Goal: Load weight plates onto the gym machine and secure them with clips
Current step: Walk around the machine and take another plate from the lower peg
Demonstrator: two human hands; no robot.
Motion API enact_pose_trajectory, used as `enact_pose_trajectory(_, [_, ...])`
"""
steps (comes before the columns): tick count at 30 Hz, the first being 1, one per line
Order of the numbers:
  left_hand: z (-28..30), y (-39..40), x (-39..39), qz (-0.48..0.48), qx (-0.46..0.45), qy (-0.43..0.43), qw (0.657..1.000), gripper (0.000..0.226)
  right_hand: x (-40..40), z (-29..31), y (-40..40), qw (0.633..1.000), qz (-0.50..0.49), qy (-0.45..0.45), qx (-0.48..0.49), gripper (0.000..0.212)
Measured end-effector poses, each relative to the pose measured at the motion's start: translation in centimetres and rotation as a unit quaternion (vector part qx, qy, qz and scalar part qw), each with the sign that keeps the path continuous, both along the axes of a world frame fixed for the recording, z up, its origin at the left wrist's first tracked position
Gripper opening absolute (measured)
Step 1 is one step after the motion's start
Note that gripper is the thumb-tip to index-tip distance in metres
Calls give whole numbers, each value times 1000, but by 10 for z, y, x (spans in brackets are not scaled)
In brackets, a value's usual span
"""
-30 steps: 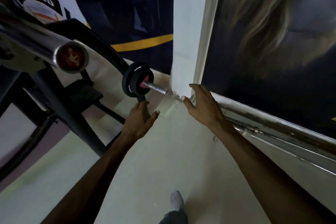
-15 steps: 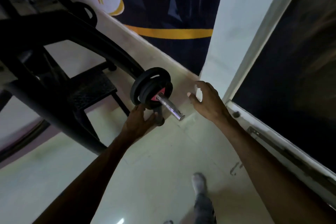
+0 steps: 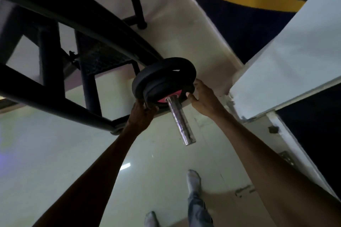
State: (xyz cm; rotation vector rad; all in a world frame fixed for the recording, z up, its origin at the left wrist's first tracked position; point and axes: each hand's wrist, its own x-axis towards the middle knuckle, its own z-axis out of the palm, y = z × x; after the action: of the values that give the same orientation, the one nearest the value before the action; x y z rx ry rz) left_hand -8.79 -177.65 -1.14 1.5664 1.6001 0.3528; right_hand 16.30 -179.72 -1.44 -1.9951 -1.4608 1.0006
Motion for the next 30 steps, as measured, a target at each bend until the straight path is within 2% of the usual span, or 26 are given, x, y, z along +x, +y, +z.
enact_pose_trajectory(3, [-24, 15, 8, 29, -22, 0, 999, 67, 4, -32, 26, 1000, 16, 9, -9, 67])
enact_pose_trajectory(6, [-45, 21, 11, 53, -17, -25, 998, 80, 2, -59, 40, 1000, 18, 23, 5, 71])
enact_pose_trajectory(8, [-56, 14, 12, 63, 18, -12, 998, 83, 0, -72, 39, 999, 4, 19, 26, 74])
enact_pose_trajectory(11, [-69, -4, 17, 59, 57, 17, 996, 79, 3, -82, 33, 998, 0, 8, 56, 78])
enact_pose_trajectory(18, [-76, -9, 15, 67, 138, 40, 987, 75, 19, -82, 21, 995, 30, -5, 90, 73])
enact_pose_trajectory(22, [-79, -19, 14, 18, 98, 73, 992, 72, 35, -89, 2, 994, 74, -2, 75, 63])
enact_pose_trajectory(24, [-81, -36, 16, 19, 83, 61, 995, 71, 42, -93, -17, 994, 93, 9, 56, 53])
enact_pose_trajectory(27, [-81, -74, 21, 42, 90, 19, 995, 52, 43, -97, -53, 994, 88, 64, 13, 38])
enact_pose_trajectory(30, [-80, -107, 21, 46, 76, 11, 996, 39, 42, -95, -83, 995, 71, 69, 7, 34])
